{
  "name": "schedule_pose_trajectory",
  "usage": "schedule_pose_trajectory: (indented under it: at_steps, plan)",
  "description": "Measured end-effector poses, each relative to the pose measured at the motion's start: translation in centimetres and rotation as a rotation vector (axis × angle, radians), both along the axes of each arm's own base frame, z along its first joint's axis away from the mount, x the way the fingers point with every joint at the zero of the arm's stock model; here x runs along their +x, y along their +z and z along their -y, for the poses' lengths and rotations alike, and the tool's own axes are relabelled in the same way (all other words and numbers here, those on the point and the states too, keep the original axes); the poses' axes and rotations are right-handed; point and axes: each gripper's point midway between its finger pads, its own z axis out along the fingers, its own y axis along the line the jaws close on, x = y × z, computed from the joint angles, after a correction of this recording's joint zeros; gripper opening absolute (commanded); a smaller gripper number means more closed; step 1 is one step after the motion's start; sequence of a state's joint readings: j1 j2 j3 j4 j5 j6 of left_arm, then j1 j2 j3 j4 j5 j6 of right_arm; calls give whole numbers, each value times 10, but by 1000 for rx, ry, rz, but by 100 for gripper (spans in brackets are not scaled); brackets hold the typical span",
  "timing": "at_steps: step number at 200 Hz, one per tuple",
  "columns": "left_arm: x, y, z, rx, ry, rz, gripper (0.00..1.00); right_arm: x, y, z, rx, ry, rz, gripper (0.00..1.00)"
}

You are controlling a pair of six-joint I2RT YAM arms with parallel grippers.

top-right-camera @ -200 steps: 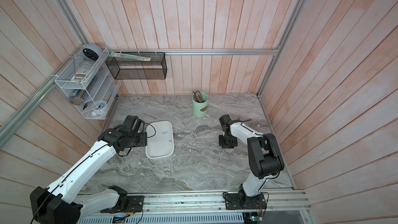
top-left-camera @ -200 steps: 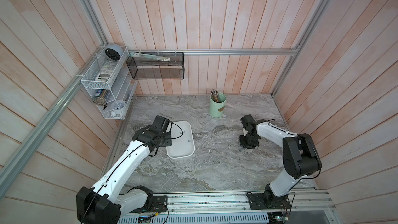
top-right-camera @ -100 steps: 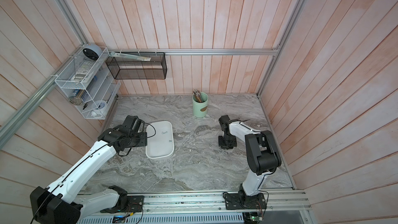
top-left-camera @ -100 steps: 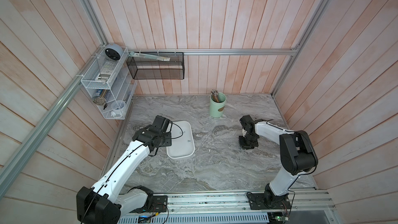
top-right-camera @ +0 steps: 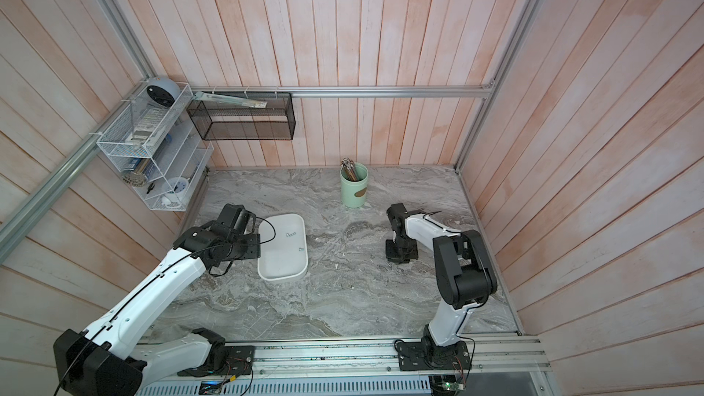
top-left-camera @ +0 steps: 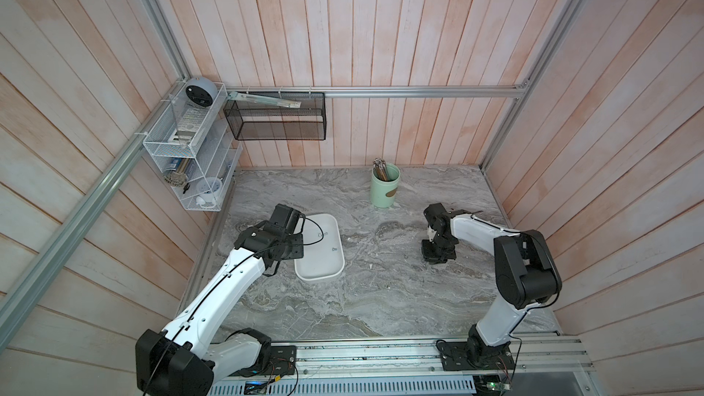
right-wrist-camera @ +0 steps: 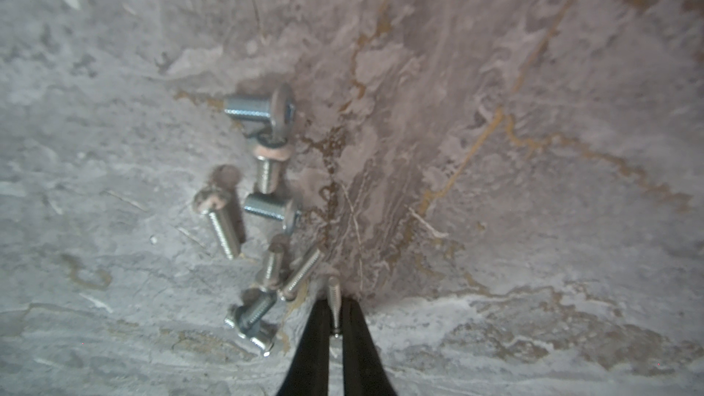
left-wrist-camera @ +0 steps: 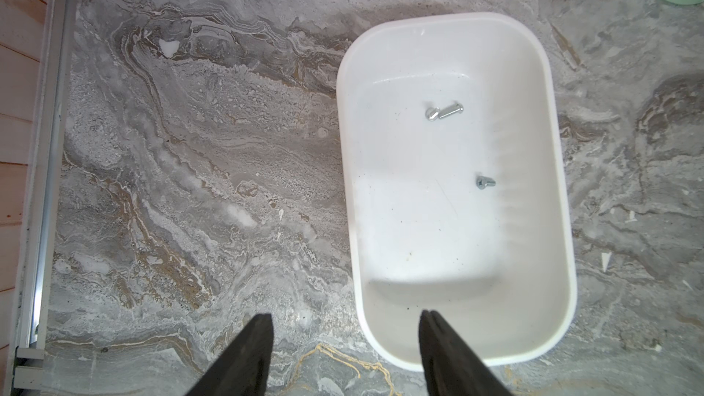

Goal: Put the screws on the desktop into the storage box
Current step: Pick up the screw from the center of the board, then place the screw in the storage box.

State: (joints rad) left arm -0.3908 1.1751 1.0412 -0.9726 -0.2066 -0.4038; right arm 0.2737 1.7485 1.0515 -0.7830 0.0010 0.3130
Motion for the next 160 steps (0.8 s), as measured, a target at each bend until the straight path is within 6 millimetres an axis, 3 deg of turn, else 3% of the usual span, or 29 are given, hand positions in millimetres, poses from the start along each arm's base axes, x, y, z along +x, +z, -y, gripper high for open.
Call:
schedule_pose_trajectory:
  at_steps: [39,93,119,160]
  plan:
    - [0,0,0,0,0,0,67,1,11,-1,19,2,60,0]
    - [0,0,0,0,0,0,67,14,65,-22,158,31,268,0]
    - [0,0,0,0,0,0,67,17,87,-67,278,128,356,0]
    - [0,0,0,0,0,0,67,13,111,-180,484,341,415,0]
